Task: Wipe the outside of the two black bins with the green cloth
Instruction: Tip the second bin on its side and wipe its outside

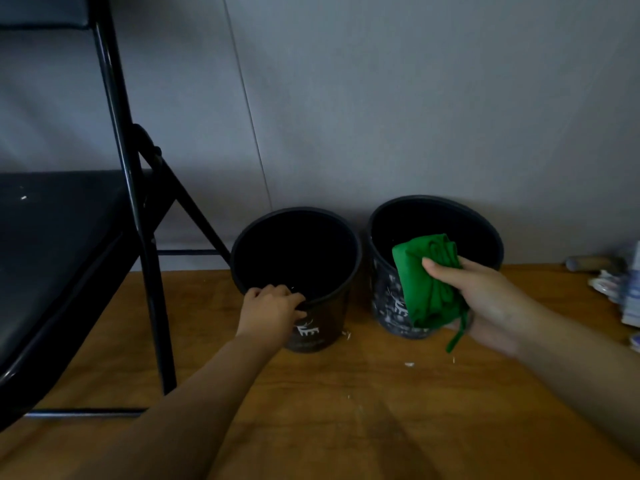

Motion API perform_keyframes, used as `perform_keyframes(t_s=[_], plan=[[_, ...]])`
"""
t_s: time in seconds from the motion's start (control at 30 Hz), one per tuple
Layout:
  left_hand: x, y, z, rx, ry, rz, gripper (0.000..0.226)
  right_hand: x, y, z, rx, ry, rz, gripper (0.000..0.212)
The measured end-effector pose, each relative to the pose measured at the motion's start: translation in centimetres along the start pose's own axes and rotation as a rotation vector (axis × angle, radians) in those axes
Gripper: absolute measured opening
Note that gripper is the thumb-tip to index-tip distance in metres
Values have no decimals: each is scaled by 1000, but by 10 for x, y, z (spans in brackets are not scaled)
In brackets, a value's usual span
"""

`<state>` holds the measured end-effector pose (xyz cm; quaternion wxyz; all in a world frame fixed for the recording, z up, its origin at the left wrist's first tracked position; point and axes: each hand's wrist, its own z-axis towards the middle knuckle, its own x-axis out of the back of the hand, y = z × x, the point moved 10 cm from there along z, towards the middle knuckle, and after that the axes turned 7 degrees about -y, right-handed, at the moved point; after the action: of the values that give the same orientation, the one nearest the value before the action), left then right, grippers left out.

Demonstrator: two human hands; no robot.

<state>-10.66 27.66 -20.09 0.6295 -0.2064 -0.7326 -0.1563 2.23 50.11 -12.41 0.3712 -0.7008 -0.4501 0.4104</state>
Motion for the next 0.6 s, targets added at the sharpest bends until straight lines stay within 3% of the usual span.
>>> perform_keyframes(t_s=[0.2, 0.43, 0.6], plan=[[15, -5, 5, 38, 56, 174, 34, 1, 0, 1, 15, 4, -40, 30], [17, -6, 14, 44, 27, 206, 35, 5, 3, 5, 24, 2, -53, 32], [29, 2, 7, 53, -11, 126, 71, 7, 2, 8, 41, 18, -16, 33]])
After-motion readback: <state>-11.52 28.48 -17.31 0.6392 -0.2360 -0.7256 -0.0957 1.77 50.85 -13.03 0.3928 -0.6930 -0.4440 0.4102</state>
